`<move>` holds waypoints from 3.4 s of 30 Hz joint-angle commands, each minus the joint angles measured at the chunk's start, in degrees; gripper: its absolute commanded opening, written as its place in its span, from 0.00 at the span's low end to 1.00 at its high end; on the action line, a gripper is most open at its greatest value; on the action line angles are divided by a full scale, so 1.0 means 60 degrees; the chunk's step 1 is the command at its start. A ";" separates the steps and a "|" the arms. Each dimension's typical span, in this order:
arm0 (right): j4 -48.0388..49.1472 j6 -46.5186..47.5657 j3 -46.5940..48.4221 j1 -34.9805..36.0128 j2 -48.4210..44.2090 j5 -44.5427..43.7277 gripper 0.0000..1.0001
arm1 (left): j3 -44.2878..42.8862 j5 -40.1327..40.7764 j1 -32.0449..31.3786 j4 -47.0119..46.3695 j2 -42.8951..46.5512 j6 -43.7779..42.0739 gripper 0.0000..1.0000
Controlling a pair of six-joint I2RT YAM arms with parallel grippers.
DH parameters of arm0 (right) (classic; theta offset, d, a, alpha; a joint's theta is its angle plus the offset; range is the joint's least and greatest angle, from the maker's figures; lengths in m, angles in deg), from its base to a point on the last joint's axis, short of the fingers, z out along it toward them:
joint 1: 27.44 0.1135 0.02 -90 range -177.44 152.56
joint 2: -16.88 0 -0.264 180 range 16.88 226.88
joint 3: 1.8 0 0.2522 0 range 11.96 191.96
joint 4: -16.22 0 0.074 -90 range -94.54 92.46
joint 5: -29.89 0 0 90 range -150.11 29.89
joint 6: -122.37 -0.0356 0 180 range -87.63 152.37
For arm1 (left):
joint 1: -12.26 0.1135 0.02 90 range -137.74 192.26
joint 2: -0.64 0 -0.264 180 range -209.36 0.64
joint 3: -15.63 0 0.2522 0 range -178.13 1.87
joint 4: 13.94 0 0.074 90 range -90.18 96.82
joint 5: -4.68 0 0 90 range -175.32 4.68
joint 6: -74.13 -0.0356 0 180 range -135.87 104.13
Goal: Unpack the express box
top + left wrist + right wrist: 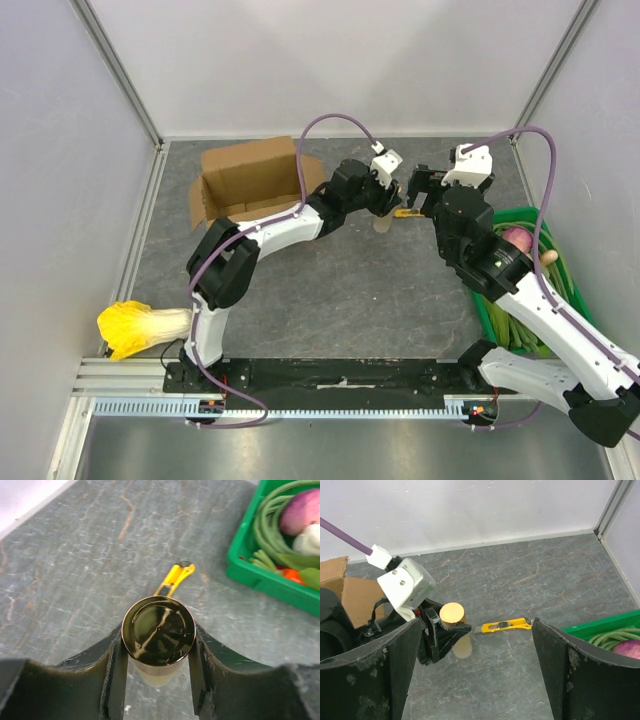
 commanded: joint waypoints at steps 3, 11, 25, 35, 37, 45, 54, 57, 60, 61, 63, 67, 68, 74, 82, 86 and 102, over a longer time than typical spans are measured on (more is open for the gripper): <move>-0.0150 0.0372 0.0166 -0.0066 -0.0362 -0.0113 0.98 | 0.0022 0.2052 -0.0176 -0.3199 -0.0334 -0.2000 0.02; -0.0267 0.0753 0.0225 -0.0095 -0.0377 0.0107 0.98 | 0.0828 0.3063 -0.0308 -0.5135 -0.0920 -0.1886 0.02; -0.0282 0.0738 0.0240 -0.0125 -0.0245 0.0371 0.98 | 0.0214 0.3664 -0.0191 -0.3188 -0.0906 -0.0229 0.02; -0.0341 0.0782 0.0210 -0.0183 -0.0230 0.0590 0.98 | 0.0067 0.3781 -0.0089 -0.2704 -0.0921 0.0342 0.33; -0.0326 0.0739 0.0225 -0.0184 -0.0245 0.0693 0.97 | 0.0082 0.3796 -0.0074 -0.2675 -0.0936 0.0372 0.37; -0.0341 0.0651 0.0254 -0.0213 -0.0347 0.0883 0.97 | 0.0067 0.3825 -0.0059 -0.2631 -0.0906 0.0386 0.58; -0.0326 0.0606 0.0196 -0.0242 -0.0464 0.0971 0.97 | 0.0155 0.3913 -0.0044 -0.2528 -0.0731 0.0445 0.79; -0.0326 0.0621 0.0196 -0.0257 -0.0479 0.0986 0.97 | 0.0126 0.3869 -0.0059 -0.2528 -0.0687 0.0445 0.80; -0.0312 0.0621 0.0181 -0.0257 -0.0508 0.1030 0.97 | 0.0170 0.3898 -0.0059 -0.2484 -0.0584 0.0503 0.82; -0.0326 0.0621 0.0195 -0.0257 -0.0479 0.1016 0.97 | 0.0257 0.3927 -0.0059 -0.2499 -0.0468 0.0503 0.83; -0.0326 0.0636 0.0210 -0.0257 -0.0494 0.0972 0.96 | 0.0432 0.3986 -0.0059 -0.2688 -0.0263 0.0504 0.87; -0.0706 0.0533 0.0488 -0.0300 -0.0231 0.0796 0.95 | 0.0902 0.3957 -0.0044 -0.2750 0.0309 0.0547 0.90; -0.0924 0.0475 0.0619 -0.0330 -0.0128 0.0796 0.95 | 0.0902 0.3957 -0.0059 -0.2617 0.0484 0.0605 0.90; -0.1044 0.0343 0.0606 -0.0388 -0.0171 0.0985 0.96 | 0.1487 0.4454 -0.0074 -0.1974 0.1624 0.0971 0.92; -0.1219 0.0475 0.0606 -0.0418 -0.0391 0.1059 0.98 | 0.1049 0.4324 -0.0059 0.1862 0.3823 0.2143 0.88; -0.1439 0.0431 0.0591 -0.0432 -0.0566 0.0957 0.98 | 0.1384 0.4337 -0.0074 0.3577 0.5521 0.2947 0.86; -0.5009 -0.0359 0.1719 -0.0447 -0.1211 0.0943 0.98 | 0.3861 0.5654 -0.0074 1.0331 1.3065 0.4809 0.86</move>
